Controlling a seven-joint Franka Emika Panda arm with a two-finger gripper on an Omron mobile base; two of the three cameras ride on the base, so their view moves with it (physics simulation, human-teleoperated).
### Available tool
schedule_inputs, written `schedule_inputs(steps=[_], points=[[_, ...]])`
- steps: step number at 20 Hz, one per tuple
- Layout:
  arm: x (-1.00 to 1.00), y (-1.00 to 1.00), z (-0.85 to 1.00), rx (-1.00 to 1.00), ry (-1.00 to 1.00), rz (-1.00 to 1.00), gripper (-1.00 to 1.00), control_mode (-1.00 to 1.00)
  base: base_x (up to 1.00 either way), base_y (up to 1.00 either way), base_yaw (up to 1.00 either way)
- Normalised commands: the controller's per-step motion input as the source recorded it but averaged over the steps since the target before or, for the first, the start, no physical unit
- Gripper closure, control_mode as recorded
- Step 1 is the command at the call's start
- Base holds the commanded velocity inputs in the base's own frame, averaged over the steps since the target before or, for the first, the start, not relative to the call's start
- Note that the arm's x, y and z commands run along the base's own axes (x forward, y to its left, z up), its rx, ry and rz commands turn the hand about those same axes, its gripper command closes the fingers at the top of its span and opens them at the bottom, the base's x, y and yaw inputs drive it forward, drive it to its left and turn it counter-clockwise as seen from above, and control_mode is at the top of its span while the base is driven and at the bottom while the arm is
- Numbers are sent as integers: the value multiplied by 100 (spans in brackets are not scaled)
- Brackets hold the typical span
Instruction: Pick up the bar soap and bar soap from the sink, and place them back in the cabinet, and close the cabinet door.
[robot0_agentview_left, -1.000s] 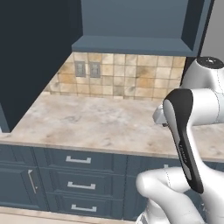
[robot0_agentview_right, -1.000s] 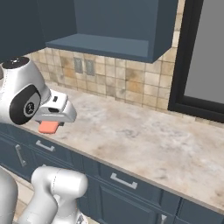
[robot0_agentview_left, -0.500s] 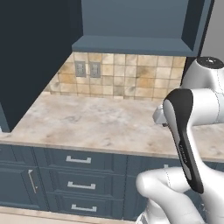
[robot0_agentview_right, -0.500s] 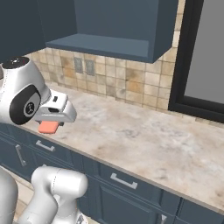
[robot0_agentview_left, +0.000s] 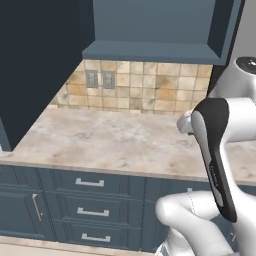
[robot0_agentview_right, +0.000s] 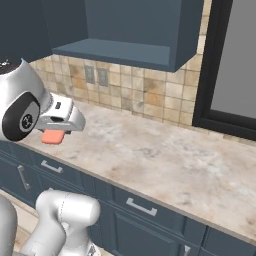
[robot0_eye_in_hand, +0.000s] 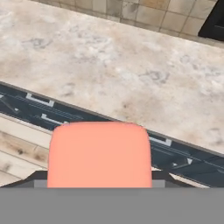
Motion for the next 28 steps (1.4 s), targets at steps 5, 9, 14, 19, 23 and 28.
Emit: schedule_inputs(steps=[5,9,14,19,23,28], points=[[5,0,52,0,-19,0,100,-100,0,0,0],[9,0,43,0,-23,0,100,-100,0,0,0],[19,3,40,-1,-22,-2,100,-100,0,0,0],[27,9,43,0,-18,-3,100,-100,0,0,0],[33,10,39,0,-10,-2,100,-100,0,0,0],[41,10,38,0,-4,-2,100,-100,0,0,0]])
